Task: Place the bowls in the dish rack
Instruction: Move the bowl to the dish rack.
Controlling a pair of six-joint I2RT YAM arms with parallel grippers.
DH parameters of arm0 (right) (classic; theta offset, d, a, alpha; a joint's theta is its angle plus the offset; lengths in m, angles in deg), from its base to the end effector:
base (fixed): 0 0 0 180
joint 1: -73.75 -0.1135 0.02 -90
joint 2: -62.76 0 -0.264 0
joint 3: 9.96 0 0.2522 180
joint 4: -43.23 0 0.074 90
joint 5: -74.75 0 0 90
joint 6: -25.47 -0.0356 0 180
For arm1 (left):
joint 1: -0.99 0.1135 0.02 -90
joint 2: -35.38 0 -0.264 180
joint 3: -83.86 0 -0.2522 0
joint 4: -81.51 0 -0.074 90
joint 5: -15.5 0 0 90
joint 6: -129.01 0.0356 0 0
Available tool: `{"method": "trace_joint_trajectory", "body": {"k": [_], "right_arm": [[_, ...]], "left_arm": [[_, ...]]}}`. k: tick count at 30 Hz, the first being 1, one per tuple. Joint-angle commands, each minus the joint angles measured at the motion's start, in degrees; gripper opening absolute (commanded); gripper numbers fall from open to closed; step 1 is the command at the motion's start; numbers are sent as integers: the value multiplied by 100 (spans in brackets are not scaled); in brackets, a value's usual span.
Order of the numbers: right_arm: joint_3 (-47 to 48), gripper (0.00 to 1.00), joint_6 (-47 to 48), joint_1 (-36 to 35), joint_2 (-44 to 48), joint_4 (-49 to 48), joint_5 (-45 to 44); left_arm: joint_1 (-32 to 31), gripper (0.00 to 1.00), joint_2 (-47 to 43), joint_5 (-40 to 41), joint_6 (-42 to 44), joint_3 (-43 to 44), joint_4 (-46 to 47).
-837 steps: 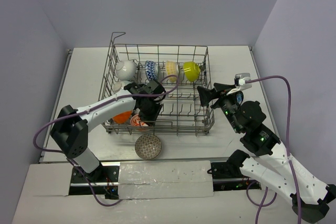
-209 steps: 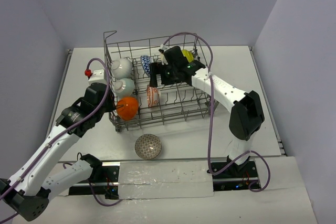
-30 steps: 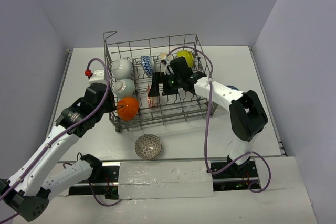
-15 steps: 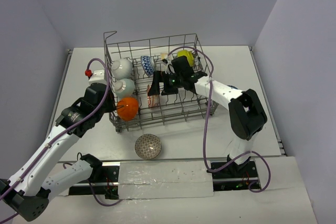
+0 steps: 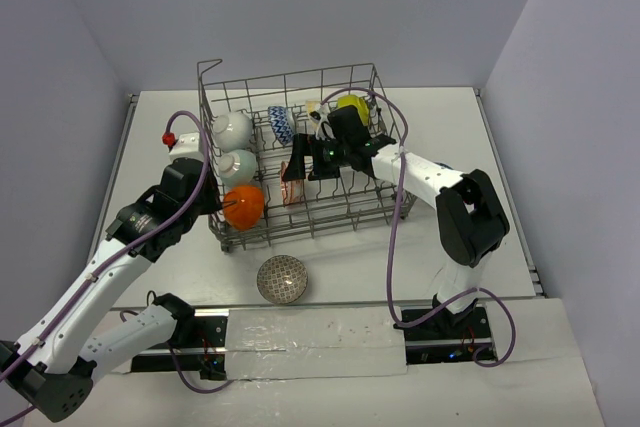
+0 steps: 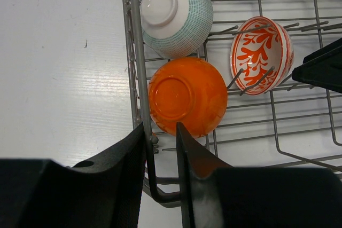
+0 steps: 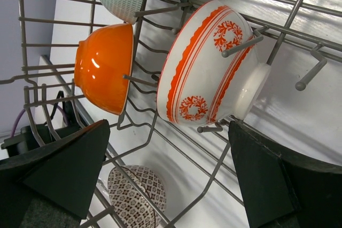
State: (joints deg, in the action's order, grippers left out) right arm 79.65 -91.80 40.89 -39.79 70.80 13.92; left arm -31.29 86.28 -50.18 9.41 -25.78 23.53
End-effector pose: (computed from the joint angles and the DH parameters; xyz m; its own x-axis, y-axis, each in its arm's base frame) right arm 0.3292 0.2333 0.2465 -0.8447 -0.0693 -0.5307 -0.4478 0.6347 0.6298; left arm 0.1554 -0.0808 0.3361 -0.5636 -0.1763 -0.8070 -0.0738 0.9838 -0.1634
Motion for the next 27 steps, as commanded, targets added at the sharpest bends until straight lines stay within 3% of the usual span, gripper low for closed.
{"method": "trace_joint_trajectory", "body": {"k": [1,27], "right_arm": [[228,100,292,78,6,368,-500],[983,100,213,-678,-398,834,-1115]], "left_arm": [[-77,32,70,-419,-1,97,-174],[-86,32,-80,-542,78,71,-95]]}}
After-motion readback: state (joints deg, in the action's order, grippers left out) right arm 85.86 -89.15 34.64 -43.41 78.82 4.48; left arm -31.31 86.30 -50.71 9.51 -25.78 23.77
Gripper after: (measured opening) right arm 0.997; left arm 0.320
